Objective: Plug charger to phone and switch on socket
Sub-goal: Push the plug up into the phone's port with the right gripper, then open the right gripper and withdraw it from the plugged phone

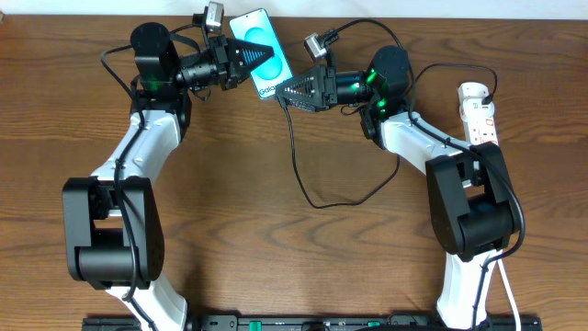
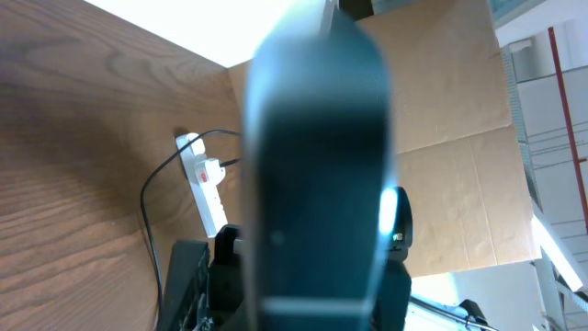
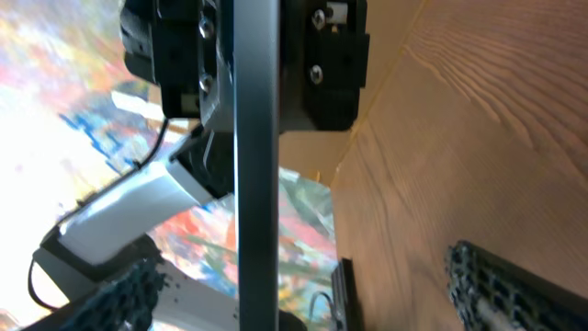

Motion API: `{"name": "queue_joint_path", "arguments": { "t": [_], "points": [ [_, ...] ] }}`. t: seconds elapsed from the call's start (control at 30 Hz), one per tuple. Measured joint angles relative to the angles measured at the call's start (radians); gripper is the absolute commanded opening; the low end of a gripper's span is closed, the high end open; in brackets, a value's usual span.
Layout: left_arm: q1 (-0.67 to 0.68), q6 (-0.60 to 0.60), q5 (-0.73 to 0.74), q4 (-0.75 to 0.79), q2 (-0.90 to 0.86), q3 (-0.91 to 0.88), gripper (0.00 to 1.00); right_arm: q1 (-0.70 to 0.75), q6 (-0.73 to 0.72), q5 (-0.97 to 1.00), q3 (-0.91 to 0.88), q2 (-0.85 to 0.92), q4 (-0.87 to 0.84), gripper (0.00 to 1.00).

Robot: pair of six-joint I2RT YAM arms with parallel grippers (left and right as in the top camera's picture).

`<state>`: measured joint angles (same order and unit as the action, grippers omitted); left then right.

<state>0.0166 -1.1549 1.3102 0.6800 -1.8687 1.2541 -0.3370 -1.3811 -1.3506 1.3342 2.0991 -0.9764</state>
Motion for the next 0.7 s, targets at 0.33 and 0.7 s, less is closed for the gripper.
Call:
{"name": "queue_joint_path", "arguments": {
  "t": [0.33, 0.7],
  "points": [
    [-0.035, 0.0, 0.011, -0.001, 0.0, 0.0, 0.07, 0.012, 0.051, -0.005, 0.0, 0.0, 0.042, 0.99],
    [-0.039, 0.0, 0.019, -0.058, 0.0, 0.0, 0.07, 0.129, 0.206, -0.003, 0.0, 0.0, 0.275, 0.99]
  ]
}}
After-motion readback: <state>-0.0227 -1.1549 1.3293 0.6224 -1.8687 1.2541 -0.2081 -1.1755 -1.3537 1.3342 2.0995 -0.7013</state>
